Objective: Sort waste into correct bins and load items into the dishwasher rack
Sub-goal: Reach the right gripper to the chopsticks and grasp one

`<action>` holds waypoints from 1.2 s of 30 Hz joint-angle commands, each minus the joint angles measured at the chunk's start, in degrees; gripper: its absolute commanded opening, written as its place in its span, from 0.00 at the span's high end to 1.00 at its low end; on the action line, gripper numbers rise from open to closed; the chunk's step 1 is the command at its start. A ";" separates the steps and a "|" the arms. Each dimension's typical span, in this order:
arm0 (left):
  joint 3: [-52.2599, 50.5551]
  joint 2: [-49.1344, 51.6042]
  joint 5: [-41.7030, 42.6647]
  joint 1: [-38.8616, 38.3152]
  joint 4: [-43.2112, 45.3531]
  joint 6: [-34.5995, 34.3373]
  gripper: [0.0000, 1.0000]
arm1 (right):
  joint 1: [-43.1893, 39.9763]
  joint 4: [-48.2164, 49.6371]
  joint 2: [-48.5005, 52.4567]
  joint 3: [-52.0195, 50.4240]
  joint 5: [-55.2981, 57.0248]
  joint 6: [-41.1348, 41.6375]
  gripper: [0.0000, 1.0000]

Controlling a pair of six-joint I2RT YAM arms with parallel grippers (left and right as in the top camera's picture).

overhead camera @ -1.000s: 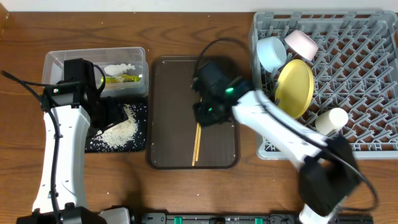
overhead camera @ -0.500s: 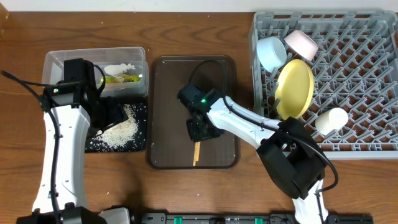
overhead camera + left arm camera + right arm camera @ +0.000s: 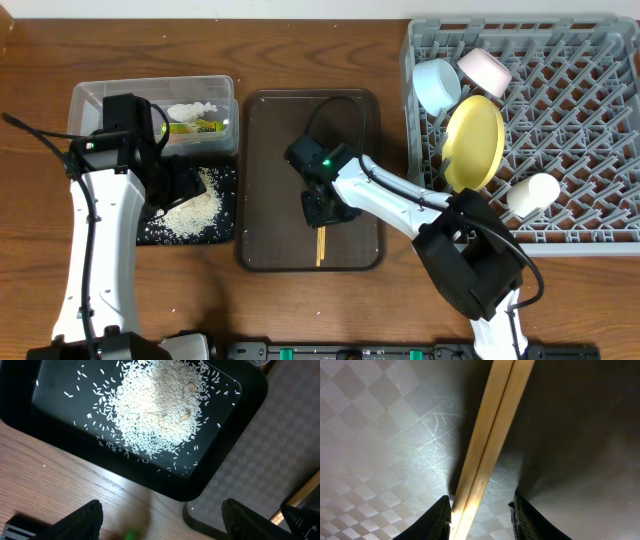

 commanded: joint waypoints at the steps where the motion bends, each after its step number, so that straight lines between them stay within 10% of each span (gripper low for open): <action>1: -0.22 -0.39 -1.09 0.00 -0.35 -0.09 0.21 | -1.25 -0.04 -3.61 -0.02 3.41 0.31 0.62; 36: -0.22 -0.39 -1.09 0.00 -0.37 -0.09 0.21 | 1.38 -0.55 1.66 -0.39 6.03 2.82 0.62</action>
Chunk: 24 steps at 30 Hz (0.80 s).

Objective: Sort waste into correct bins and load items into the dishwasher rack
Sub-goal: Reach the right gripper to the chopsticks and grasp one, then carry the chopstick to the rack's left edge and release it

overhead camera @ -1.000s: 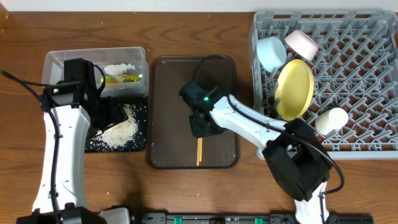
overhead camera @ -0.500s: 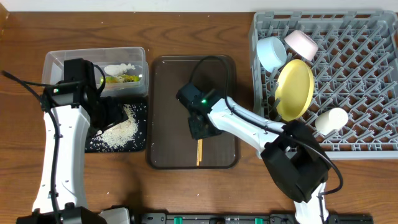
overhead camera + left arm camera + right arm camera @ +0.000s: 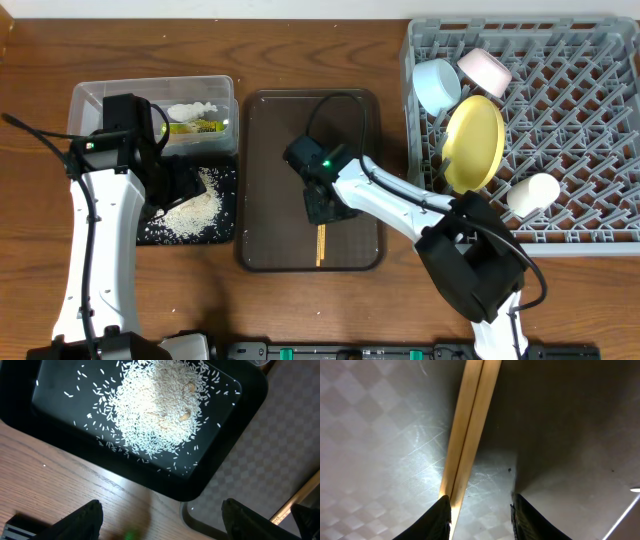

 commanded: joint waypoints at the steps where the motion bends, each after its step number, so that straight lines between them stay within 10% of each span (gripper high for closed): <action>1: -0.22 -0.39 -1.09 0.00 -0.37 -0.09 0.21 | 0.90 -0.37 2.01 -0.39 1.01 1.90 0.62; 8: -0.22 -0.39 -1.09 0.00 -0.37 -0.09 0.21 | 0.66 -2.16 2.16 -0.52 2.89 2.25 0.62; 14: -0.22 -0.39 -1.09 0.00 -0.37 -0.09 0.21 | -0.33 -2.21 2.16 -0.52 2.91 3.13 0.98; 24: -0.22 -0.39 -1.09 0.00 -0.42 -0.09 0.21 | -3.54 -2.89 0.63 -0.44 -0.70 -1.97 0.99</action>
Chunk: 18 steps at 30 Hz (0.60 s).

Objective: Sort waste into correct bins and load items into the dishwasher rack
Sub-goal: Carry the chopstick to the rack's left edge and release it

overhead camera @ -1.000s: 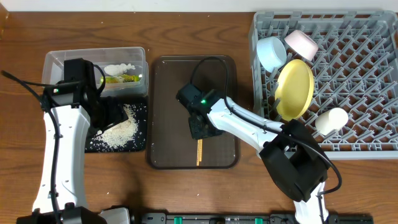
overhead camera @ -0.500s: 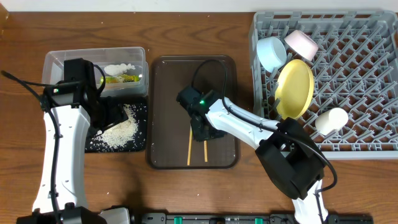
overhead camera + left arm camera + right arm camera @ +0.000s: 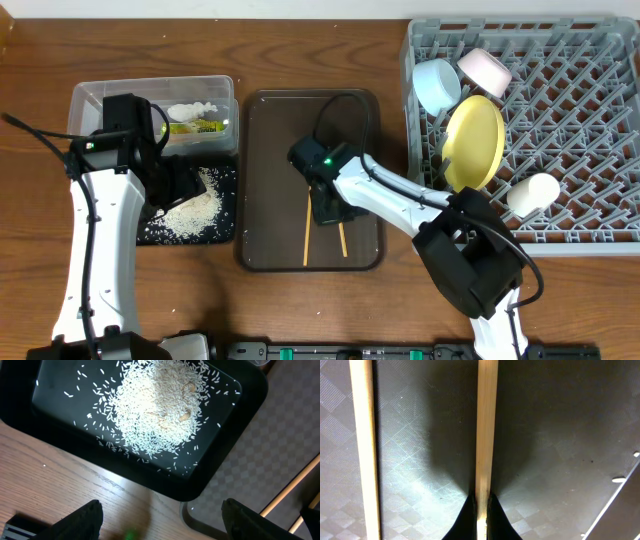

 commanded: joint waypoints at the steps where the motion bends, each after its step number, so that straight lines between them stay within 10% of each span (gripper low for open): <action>1: -0.22 -0.39 -1.09 0.00 -0.42 -0.09 0.21 | -2.64 -0.74 -0.81 -0.42 -1.77 -4.02 0.99; 18: -0.22 -0.39 -1.09 0.00 -0.39 -0.09 0.21 | -19.04 -11.06 -21.11 -0.24 3.69 -17.86 0.99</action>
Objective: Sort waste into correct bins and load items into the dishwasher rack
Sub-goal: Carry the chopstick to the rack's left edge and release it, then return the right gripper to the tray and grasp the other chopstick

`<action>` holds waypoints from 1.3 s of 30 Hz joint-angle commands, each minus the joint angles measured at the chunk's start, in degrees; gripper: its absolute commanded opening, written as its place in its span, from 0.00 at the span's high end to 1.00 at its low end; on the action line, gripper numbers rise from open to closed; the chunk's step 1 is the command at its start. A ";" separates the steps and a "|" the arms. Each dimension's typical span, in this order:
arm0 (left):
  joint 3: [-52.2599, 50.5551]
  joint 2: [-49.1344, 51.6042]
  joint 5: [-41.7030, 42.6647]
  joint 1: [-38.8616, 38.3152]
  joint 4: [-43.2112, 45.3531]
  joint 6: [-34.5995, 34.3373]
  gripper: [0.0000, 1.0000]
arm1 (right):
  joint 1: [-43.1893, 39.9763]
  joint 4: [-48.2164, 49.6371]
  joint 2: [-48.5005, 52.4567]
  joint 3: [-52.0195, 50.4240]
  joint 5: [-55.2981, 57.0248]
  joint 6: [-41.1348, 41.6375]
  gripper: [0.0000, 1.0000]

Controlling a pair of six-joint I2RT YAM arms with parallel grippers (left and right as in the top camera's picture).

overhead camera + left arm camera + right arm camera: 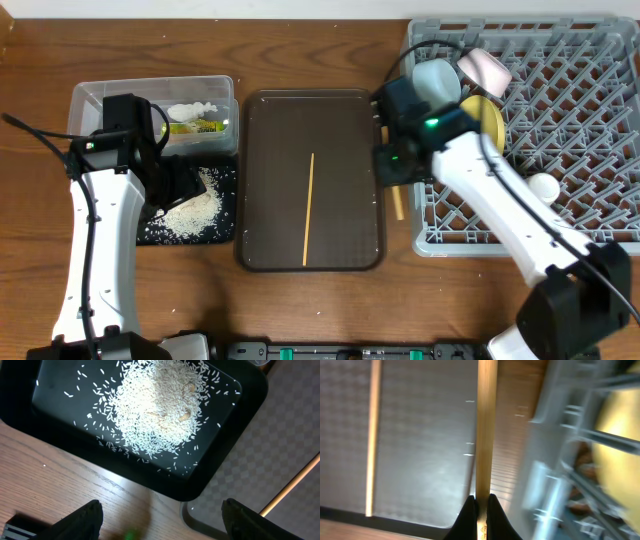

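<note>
My right gripper (392,165) is shut on one wooden chopstick (487,435), held above the strip of table between the brown tray (262,120) and the grey dishwasher rack (590,110). The chopstick's end (396,205) sticks out below the gripper (481,502). A second chopstick (308,210) lies along the tray's middle and shows as a pale strip, the chopstick (372,435), in the right wrist view. My left gripper (162,527) hangs open over the corner of the black tray of rice (150,415), nothing between its fingers.
The rack holds a blue cup (437,85), a pink cup (485,70), a yellow plate (490,118) and a white cup (545,187). A clear bin (100,100) with scraps stands behind the black rice tray (225,215) at the left.
My right gripper, shut on one chopstick down on the brown tray, has risen and moved right to the rack's left edge with it. The other chopstick stays on the tray. The left arm is unchanged.
My right gripper stood open astride the paired chopsticks on the brown tray at the two oldest moments. Then it was shut on one, the other lying apart to its left. Now that chopstick is held beside the rack. The left gripper stayed open over the rice.
</note>
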 commanded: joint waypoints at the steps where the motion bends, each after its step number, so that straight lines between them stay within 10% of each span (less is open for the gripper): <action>1: -0.22 -0.39 -1.09 0.00 -0.39 -0.09 0.21 | -4.04 -1.68 0.44 -0.02 3.80 -3.04 0.99; 15: -0.22 -0.39 -1.09 0.00 -0.37 -0.09 0.21 | -11.06 -2.58 4.00 -3.45 4.63 -4.20 0.98; 21: -0.22 -0.39 -1.09 0.00 -0.37 -0.09 0.21 | -11.21 -2.19 3.56 -3.10 4.63 -4.68 0.69; 39: -0.22 -0.39 -1.09 0.00 -0.35 -0.09 0.21 | 0.04 14.34 2.38 1.77 -14.01 -4.63 0.56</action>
